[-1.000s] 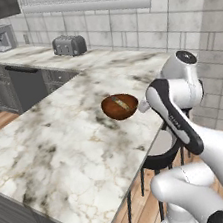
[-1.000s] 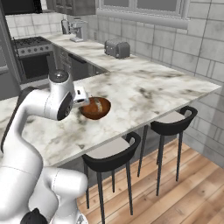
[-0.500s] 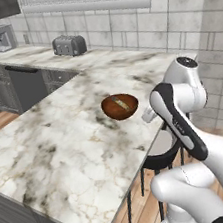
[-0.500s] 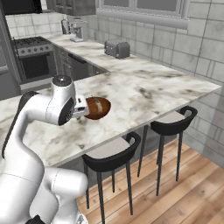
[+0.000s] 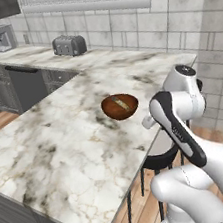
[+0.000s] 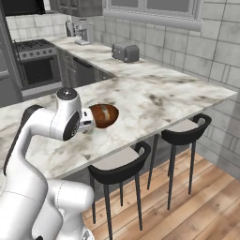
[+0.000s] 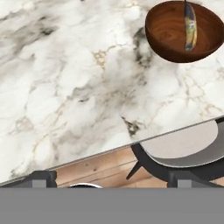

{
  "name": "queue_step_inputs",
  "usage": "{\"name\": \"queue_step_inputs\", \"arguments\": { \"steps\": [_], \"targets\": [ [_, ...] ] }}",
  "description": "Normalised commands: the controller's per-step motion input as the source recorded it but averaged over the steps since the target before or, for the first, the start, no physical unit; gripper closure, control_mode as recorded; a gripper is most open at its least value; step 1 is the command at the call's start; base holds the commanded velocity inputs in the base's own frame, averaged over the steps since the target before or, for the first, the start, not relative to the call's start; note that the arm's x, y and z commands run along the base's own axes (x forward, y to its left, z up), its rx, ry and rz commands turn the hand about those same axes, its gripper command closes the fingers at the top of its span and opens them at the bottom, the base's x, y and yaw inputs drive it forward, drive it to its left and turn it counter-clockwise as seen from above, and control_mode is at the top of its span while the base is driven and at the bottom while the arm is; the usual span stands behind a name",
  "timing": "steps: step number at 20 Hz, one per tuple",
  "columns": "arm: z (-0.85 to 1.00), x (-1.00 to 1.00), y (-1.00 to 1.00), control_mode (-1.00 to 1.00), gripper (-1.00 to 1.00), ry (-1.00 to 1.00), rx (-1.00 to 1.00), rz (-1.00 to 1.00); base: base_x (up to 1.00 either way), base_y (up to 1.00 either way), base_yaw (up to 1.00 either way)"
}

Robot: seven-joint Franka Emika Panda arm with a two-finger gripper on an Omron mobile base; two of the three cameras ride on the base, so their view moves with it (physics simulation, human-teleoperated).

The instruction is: Retrieve the banana and tangerine from the fridge and place them into the bowl on the dining table.

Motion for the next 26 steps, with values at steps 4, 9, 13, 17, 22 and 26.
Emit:
{"name": "queue_step_inputs", "arguments": {
  "steps": [4, 9, 13, 17, 22, 26],
  "targets": [
    [-0.04, -0.04, 0.0, 1.0, -1.0, 0.0, 0.0, 0.0, -0.29, 0.0, 0.0],
    [0.0, 0.0, 0.0, 1.0, -1.0, 0.0, 0.0, 0.0, -0.87, 0.0, 0.05],
    [0.0, 0.0, 0.0, 1.0, -1.0, 0.0, 0.0, 0.0, -1.0, 0.0, 0.09],
    [0.0, 0.0, 0.0, 1.0, -1.0, 0.0, 0.0, 0.0, -1.0, 0.0, 0.1],
    [0.0, 0.0, 0.0, 1.0, -1.0, 0.0, 0.0, 0.0, -0.97, 0.41, 0.16],
    [0.0, 0.0, 0.0, 1.0, -1.0, 0.0, 0.0, 0.0, -0.76, 0.78, 0.23]
  ]
}}
